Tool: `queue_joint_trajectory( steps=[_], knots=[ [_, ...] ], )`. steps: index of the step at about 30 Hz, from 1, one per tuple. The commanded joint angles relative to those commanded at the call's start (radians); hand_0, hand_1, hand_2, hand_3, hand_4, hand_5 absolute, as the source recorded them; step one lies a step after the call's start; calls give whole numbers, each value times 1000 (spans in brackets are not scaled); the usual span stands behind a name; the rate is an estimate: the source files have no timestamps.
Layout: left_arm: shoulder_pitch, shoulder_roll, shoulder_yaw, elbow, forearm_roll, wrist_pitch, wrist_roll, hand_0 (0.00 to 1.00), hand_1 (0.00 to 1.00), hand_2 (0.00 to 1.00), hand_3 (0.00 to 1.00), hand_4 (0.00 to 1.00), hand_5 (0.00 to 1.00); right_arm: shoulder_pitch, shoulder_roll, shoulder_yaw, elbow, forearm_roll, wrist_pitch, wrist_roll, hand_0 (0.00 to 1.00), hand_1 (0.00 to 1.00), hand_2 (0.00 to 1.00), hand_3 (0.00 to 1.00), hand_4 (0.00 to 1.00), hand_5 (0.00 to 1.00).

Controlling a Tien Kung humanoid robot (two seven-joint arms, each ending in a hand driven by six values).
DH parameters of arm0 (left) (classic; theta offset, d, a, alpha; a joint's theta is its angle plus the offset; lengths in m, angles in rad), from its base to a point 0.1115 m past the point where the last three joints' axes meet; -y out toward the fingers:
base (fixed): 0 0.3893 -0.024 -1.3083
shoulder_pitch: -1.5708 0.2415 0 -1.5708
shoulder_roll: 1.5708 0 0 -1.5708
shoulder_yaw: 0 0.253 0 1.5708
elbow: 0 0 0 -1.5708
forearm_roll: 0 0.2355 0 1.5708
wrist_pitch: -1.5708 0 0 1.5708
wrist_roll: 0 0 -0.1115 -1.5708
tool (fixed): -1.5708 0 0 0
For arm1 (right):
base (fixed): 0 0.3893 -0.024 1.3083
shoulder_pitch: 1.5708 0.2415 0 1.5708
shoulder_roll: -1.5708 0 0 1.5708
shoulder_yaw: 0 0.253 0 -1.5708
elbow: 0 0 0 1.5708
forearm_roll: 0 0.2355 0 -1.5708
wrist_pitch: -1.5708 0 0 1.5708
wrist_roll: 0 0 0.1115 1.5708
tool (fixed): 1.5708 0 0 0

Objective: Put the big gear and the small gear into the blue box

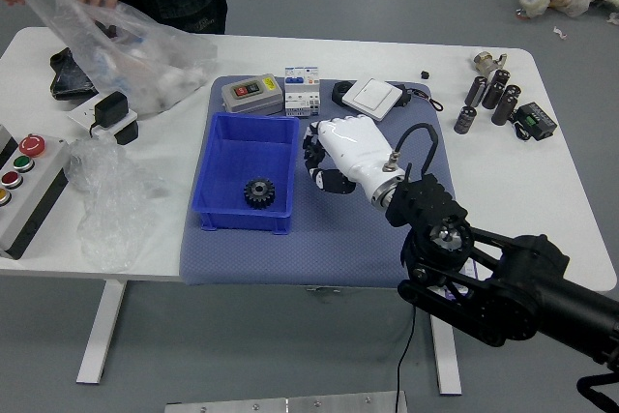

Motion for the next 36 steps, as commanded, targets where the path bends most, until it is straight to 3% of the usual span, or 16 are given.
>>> queue_joint_trajectory(
  steps=[5, 10, 16, 17, 18, 23, 24, 29, 30, 35, 36],
  knots=[
    [-1, -1, 4, 0, -2, 0, 1, 640, 636, 603, 653, 630, 304, 85, 51, -96, -6, 16, -16, 37, 389, 390, 448, 502, 525, 87],
    [0, 1, 6, 0, -3, 1, 3, 640, 636, 603, 653, 631, 304, 139, 98, -186, -81, 58, -71, 94, 395, 403, 460, 500, 531, 85],
    [3, 2, 1, 0, 1, 1, 7, 640, 636, 603, 653, 631, 305, 149, 137, -221, -190, 93, -156, 155, 426, 438, 498, 498, 550, 80],
    [3, 2, 1, 0, 2, 1, 8, 640, 636, 603, 653, 631, 305, 148, 140, -223, -207, 96, -162, 159, 426, 438, 498, 498, 550, 80],
    [4, 2, 0, 0, 2, 1, 8, 640, 636, 604, 653, 632, 307, 147, 143, -225, -218, 98, -165, 161, 486, 551, 603, 580, 509, 89],
    [4, 2, 1, 0, 2, 1, 8, 640, 636, 604, 653, 632, 307, 138, 155, -234, -268, 109, -173, 164, 486, 551, 603, 580, 509, 89],
    [4, 2, 2, 0, 2, 1, 8, 640, 636, 604, 653, 632, 306, 136, 157, -234, -273, 109, -173, 163, 573, 673, 706, 662, 533, 295],
    [2, 3, 7, 0, -2, 2, 6, 640, 636, 604, 653, 632, 306, 129, 159, -231, -295, 100, -155, 165, 573, 673, 706, 662, 533, 295],
    [2, 3, 9, 0, -5, 2, 5, 640, 636, 604, 653, 632, 307, 129, 156, -226, -302, 95, -149, 168, 609, 698, 748, 709, 670, 369],
    [4, 3, 11, 0, -6, 2, 5, 640, 636, 604, 653, 632, 307, 128, 143, -209, -313, 86, -143, 172, 609, 698, 748, 709, 670, 369],
    [4, 3, 10, 0, -5, 2, 6, 640, 636, 603, 654, 631, 306, 127, 140, -205, -314, 84, -143, 174, 618, 701, 755, 756, 773, 436]
  ],
)
